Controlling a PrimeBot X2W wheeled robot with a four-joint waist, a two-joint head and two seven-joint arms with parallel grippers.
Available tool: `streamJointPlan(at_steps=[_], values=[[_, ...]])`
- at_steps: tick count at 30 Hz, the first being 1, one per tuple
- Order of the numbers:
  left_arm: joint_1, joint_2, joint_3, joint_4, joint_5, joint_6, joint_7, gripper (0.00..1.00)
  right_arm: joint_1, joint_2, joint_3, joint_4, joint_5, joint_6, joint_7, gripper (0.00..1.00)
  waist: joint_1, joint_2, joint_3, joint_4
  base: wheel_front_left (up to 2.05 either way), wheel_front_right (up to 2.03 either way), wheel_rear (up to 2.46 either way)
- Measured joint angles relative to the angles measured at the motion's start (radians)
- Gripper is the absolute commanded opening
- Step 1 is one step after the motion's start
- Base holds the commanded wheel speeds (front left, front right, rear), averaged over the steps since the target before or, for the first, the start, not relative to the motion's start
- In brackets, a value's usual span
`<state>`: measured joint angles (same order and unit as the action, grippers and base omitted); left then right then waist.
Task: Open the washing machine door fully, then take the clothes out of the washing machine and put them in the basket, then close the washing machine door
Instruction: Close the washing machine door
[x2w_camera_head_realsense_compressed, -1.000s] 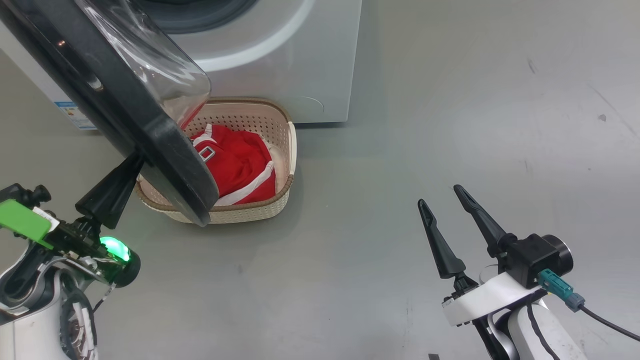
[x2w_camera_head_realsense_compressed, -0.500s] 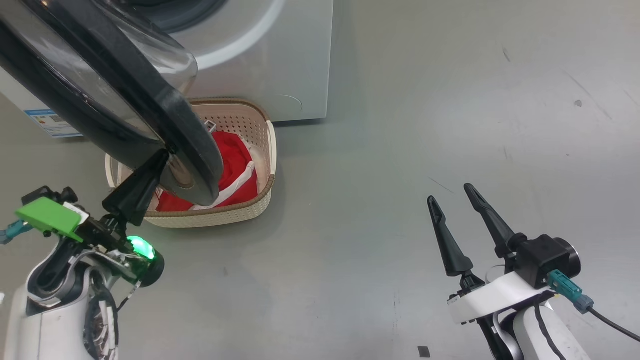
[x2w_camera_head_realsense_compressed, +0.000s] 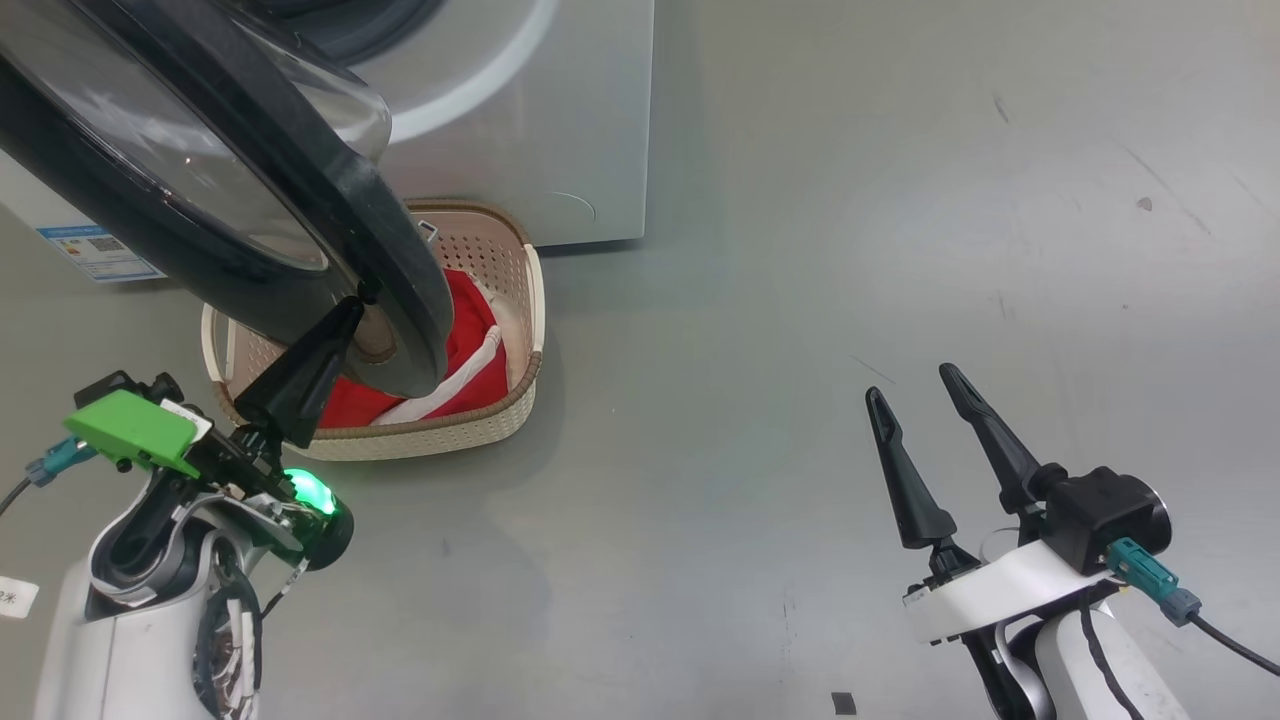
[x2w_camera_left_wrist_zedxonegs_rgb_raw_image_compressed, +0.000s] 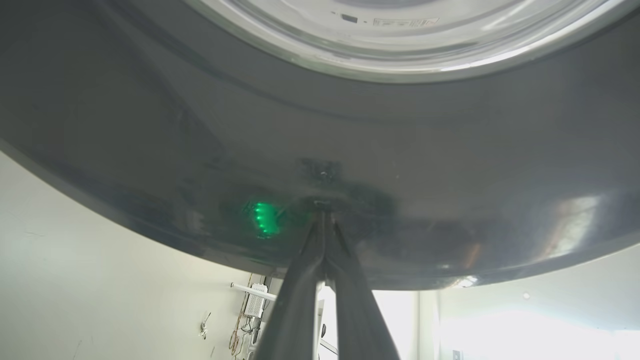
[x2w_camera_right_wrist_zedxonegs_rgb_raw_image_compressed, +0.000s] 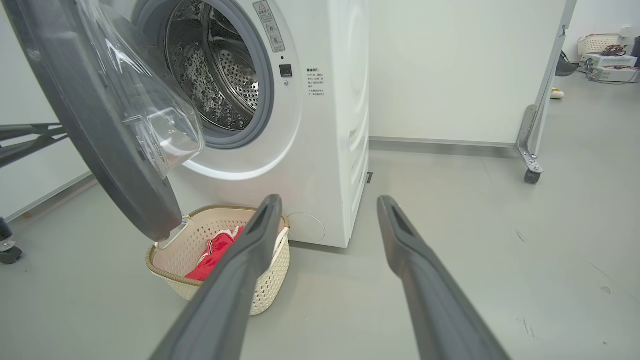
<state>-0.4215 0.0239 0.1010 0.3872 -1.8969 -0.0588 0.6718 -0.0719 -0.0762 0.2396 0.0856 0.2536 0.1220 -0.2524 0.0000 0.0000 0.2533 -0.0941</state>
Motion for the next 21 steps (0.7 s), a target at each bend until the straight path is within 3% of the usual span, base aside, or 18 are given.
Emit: streamJointPlan(at_steps=[5,14,21], values=[[0.002,0.0,-0.008,0.024,-0.001,-0.018,-0.006,0.0,0.004,0.003,-0.022,0.0,0.0,0.0,0.0,1.0,0.0,0.0,-0.016,0.004,0.0,0.0,0.0],[0.069,0.0,-0.023,0.045,0.092,-0.053,-0.038,0.0,0.044,0.005,-0.071,0.003,0.0,0.0,0.0,1.0,0.0,0.0,-0.075,0.021,0.0,0.0,0.0],[0.137,0.044,-0.022,0.001,0.234,-0.062,-0.127,0.0,0.071,0.006,-0.075,0.001,0.0,0.0,0.0,1.0,0.0,0.0,-0.137,0.039,0.0,0.0,0.0]])
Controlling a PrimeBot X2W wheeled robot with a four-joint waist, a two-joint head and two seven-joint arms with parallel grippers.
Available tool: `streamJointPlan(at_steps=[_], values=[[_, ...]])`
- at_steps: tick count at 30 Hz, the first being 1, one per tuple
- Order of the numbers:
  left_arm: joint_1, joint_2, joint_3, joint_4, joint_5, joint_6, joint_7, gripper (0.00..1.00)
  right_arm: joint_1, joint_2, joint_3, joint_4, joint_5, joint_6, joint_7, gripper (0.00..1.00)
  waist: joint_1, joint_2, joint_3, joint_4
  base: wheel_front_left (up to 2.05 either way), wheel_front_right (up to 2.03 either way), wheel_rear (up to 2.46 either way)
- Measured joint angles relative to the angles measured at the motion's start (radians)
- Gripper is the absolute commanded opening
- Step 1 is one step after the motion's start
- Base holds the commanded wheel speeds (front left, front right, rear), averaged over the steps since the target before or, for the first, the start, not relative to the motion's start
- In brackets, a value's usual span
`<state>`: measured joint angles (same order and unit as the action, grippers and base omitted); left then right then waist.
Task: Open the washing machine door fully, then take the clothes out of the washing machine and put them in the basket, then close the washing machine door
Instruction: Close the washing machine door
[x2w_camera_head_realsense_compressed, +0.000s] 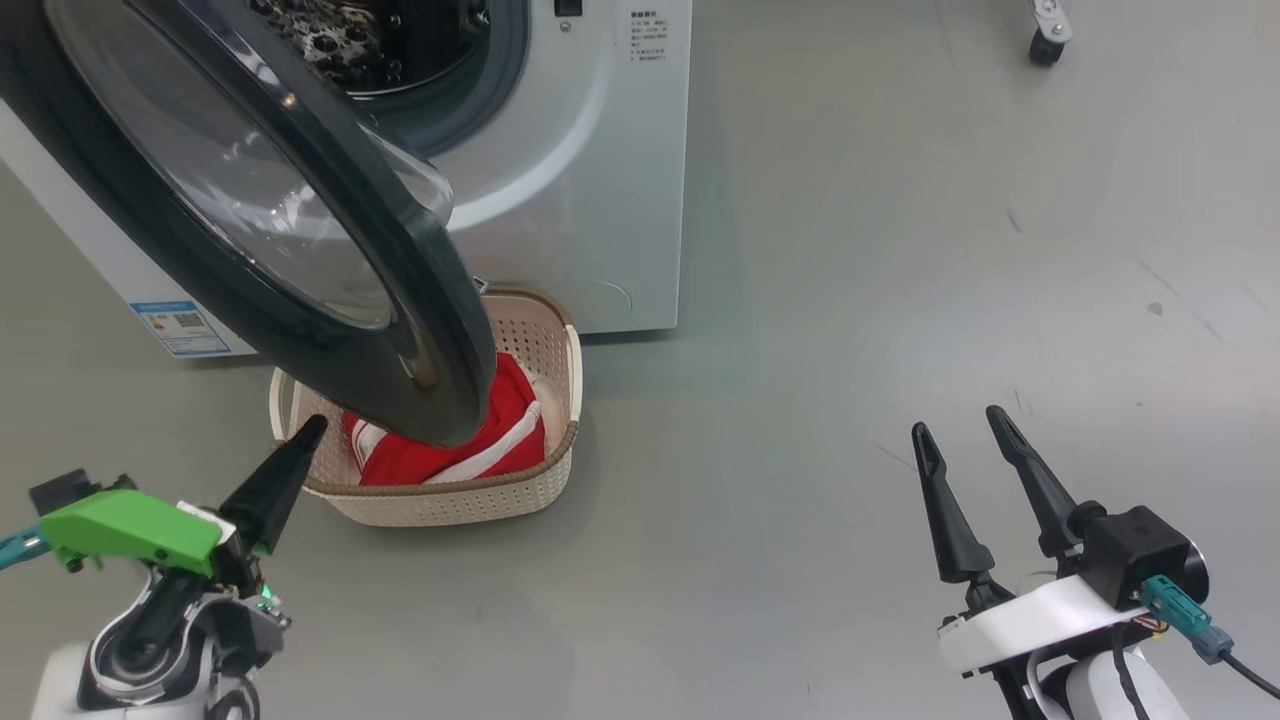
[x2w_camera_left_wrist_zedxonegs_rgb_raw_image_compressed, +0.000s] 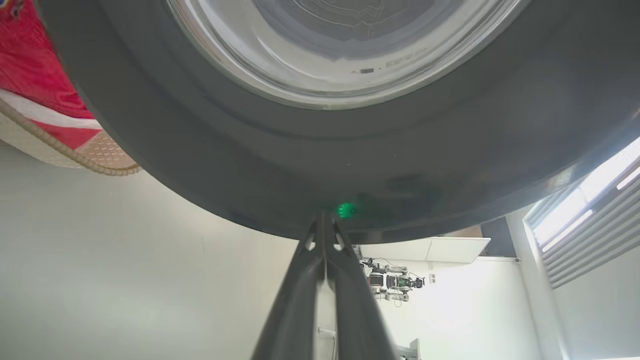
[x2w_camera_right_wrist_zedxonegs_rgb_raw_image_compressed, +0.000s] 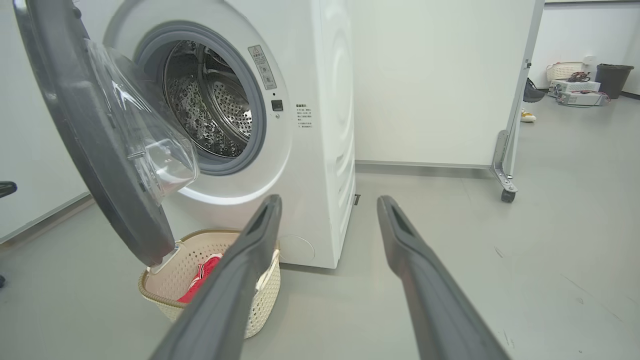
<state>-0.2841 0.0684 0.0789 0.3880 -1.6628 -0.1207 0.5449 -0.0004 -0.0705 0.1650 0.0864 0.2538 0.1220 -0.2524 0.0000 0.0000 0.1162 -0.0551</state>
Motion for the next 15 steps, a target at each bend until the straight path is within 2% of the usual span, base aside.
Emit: streamJointPlan(at_steps=[4,9,15], values=[[0.052,0.035,-0.002,-0.08,0.119,0.0,-0.072,0.0,0.021,0.0,-0.008,-0.008,0.0,0.0,0.0,1.0,0.0,0.0,-0.033,0.01,0.0,0.0,0.0],[0.076,0.051,-0.002,-0.216,0.227,0.0,-0.164,0.0,0.044,0.0,-0.019,-0.021,0.0,0.0,0.0,1.0,0.0,0.0,-0.058,0.025,0.0,0.0,0.0],[0.162,0.112,-0.078,-0.354,0.436,0.0,-0.286,0.0,0.05,-0.001,-0.018,-0.037,-0.001,0.0,0.0,1.0,0.0,0.0,-0.067,0.034,0.0,0.0,0.0]])
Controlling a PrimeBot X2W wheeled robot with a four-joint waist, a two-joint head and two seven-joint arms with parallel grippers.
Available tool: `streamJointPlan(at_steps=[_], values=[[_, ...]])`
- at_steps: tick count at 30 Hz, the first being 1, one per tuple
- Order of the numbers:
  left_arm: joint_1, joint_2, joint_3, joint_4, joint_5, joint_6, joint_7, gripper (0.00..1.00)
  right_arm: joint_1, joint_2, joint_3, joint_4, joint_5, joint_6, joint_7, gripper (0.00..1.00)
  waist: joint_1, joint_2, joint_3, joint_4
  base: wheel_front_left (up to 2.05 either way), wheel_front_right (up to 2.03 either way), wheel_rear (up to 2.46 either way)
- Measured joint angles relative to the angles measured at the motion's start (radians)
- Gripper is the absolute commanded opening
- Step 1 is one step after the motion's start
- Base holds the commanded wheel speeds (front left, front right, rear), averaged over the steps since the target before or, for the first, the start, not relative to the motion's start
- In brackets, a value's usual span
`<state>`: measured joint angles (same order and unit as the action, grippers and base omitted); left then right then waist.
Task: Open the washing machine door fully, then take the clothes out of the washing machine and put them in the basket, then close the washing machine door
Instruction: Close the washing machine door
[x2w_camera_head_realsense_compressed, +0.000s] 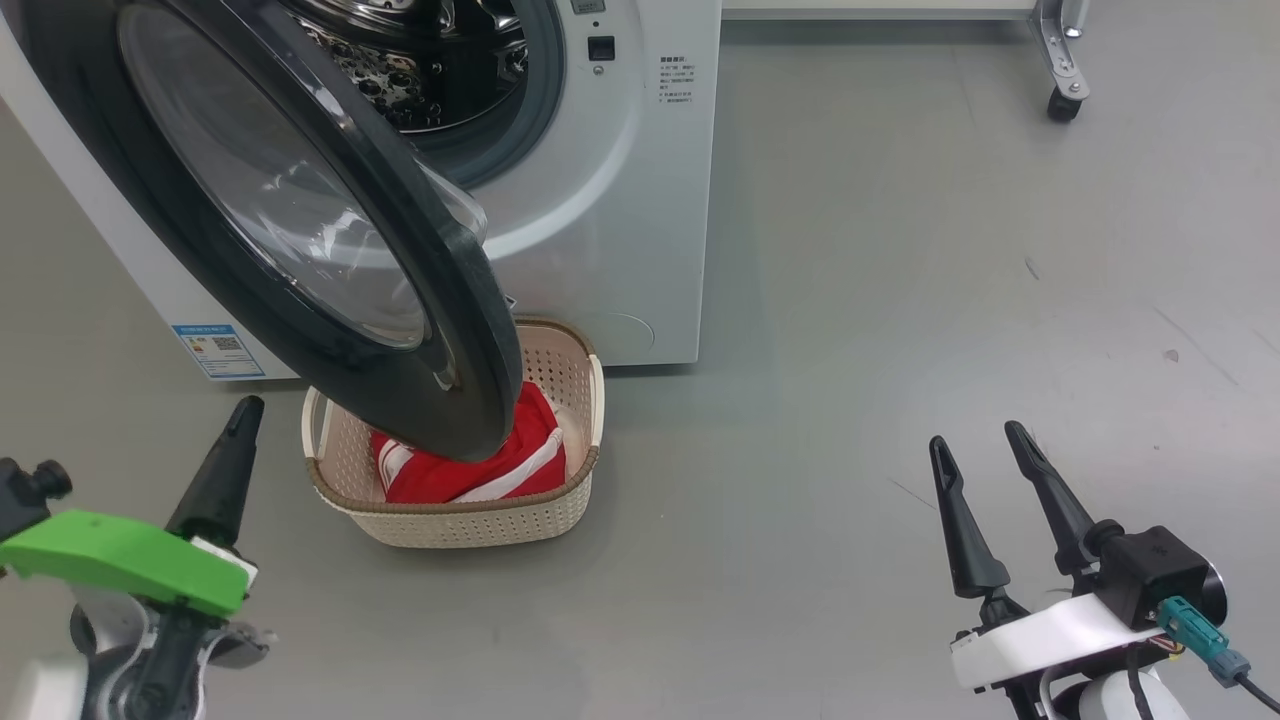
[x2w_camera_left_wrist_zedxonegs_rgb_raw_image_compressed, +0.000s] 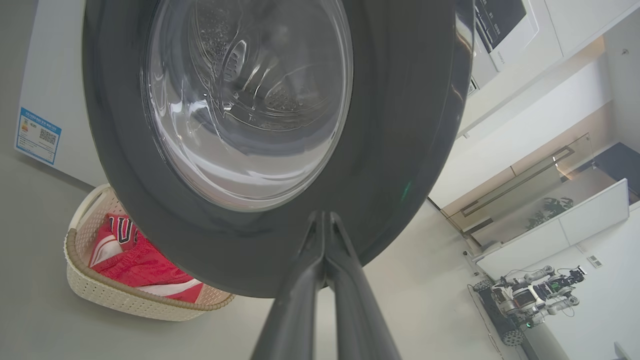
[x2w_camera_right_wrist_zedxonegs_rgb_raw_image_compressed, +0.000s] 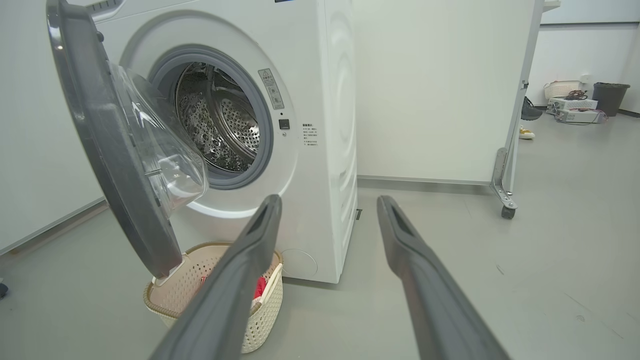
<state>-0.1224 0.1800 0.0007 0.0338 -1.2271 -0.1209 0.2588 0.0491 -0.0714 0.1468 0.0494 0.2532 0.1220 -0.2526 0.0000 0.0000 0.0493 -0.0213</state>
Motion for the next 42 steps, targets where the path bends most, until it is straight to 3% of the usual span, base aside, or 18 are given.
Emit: streamJointPlan(at_steps=[5,10,14,20,34,35,36,42], values=[[0.061,0.028,-0.079,-0.051,0.142,0.0,-0.12,0.0,0.003,0.0,-0.001,-0.005,-0.001,0.0,0.0,1.0,0.0,0.0,-0.001,0.006,0.0,0.0,0.0],[0.129,0.094,-0.174,-0.074,0.337,0.0,-0.29,0.0,0.013,0.0,-0.002,-0.007,-0.002,0.0,0.0,1.0,0.0,0.0,-0.007,0.014,0.0,0.0,0.0],[0.168,0.109,-0.229,-0.058,0.42,0.0,-0.397,0.0,0.017,0.0,0.0,-0.008,-0.004,0.0,0.0,1.0,0.0,0.0,-0.011,0.018,0.0,0.0,0.0],[0.204,0.109,-0.287,-0.002,0.459,0.0,-0.506,0.0,0.023,0.0,0.005,-0.007,-0.005,0.0,0.0,1.0,0.0,0.0,-0.017,0.022,0.0,0.0,0.0],[0.207,0.105,-0.26,0.09,0.586,-0.001,-0.516,0.0,0.042,0.0,0.011,-0.008,-0.007,0.0,0.0,1.0,0.0,0.0,-0.019,0.025,0.0,0.0,0.0],[0.207,0.098,-0.248,0.09,0.6,-0.001,-0.515,0.34,0.042,0.0,0.011,-0.008,-0.007,0.0,0.0,1.0,0.0,0.0,-0.018,0.025,0.0,0.0,0.0],[0.207,0.089,-0.226,0.085,0.622,-0.001,-0.515,1.0,0.042,0.0,0.011,-0.008,-0.007,0.0,0.0,1.0,0.0,0.0,-0.018,0.026,0.0,0.0,0.0],[0.205,0.043,-0.164,0.065,0.658,-0.003,-0.515,1.0,0.042,0.0,0.011,-0.009,-0.007,0.0,0.0,1.0,0.0,0.0,-0.015,0.029,0.0,0.0,0.0]])
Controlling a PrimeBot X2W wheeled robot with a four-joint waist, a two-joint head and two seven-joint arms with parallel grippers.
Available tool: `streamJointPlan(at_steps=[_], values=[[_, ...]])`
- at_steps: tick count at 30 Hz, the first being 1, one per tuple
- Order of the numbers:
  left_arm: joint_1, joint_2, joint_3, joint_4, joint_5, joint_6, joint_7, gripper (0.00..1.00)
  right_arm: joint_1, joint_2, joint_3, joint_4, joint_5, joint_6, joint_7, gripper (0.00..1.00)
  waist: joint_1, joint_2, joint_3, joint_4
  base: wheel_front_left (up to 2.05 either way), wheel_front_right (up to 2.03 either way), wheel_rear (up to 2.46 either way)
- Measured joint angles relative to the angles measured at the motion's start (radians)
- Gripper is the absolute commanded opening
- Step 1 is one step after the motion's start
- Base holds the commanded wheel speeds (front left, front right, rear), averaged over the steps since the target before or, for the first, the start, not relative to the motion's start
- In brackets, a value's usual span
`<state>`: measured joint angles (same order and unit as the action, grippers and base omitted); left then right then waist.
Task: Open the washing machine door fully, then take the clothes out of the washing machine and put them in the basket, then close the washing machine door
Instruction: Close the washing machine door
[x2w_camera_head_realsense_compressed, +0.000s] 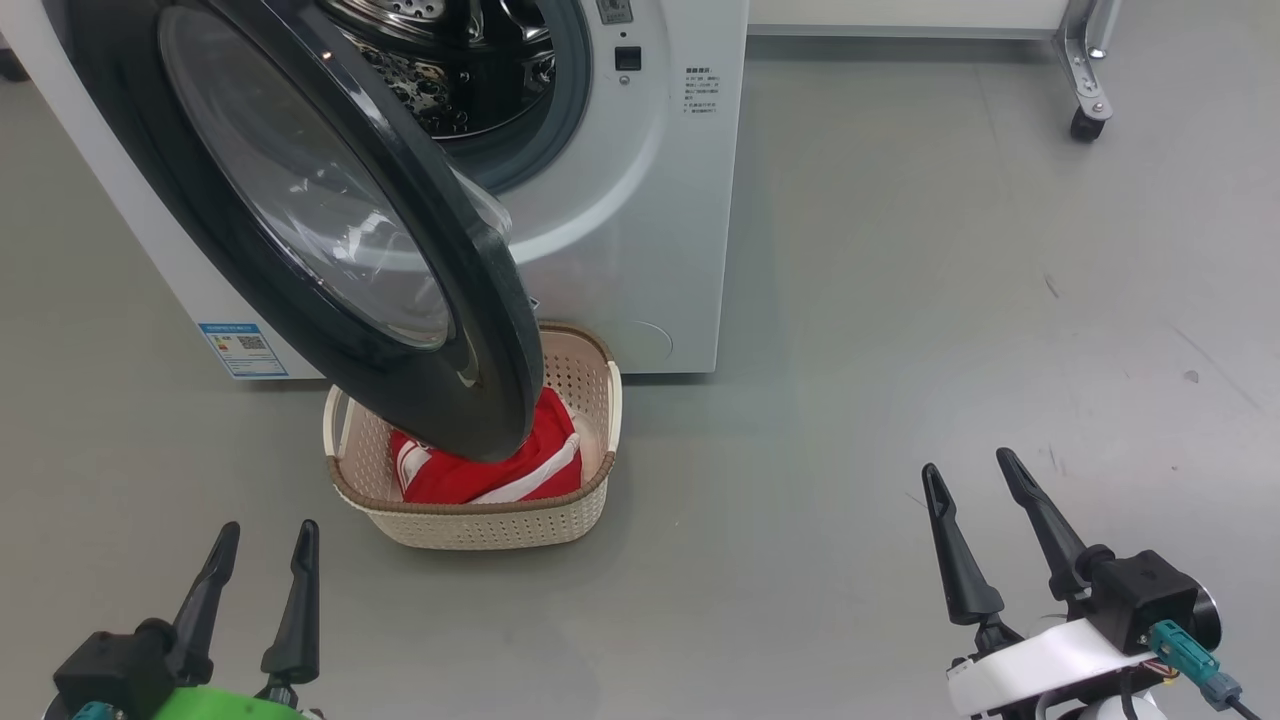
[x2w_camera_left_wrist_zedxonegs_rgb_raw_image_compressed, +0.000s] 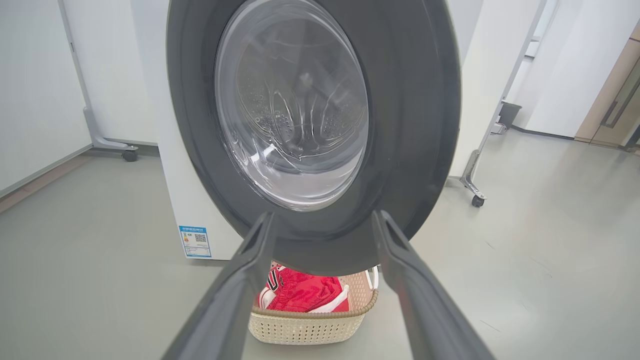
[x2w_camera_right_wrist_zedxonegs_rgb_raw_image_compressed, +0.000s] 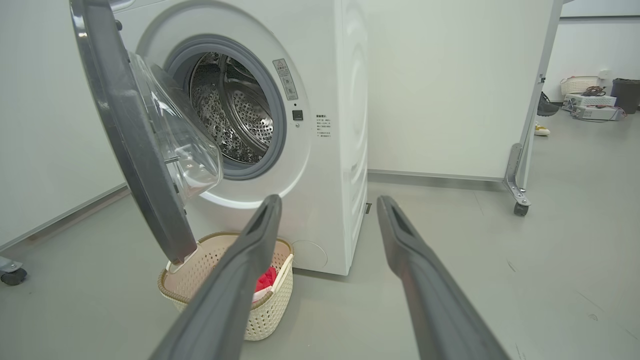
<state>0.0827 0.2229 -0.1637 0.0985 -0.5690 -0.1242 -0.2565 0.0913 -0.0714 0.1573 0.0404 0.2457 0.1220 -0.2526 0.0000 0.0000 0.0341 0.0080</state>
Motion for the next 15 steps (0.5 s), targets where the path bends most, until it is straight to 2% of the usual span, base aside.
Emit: streamJointPlan(at_steps=[5,15], values=[[0.0,-0.03,0.022,-0.009,0.03,0.0,0.0,1.0,0.0,0.0,0.003,0.0,0.0,0.0,0.0,1.0,0.0,0.0,0.002,0.003,0.0,0.0,0.0],[0.0,-0.056,0.042,-0.027,0.071,0.0,0.0,1.0,0.0,0.0,0.01,0.0,0.0,0.0,0.0,1.0,0.0,0.0,0.004,0.006,0.0,0.0,0.0]])
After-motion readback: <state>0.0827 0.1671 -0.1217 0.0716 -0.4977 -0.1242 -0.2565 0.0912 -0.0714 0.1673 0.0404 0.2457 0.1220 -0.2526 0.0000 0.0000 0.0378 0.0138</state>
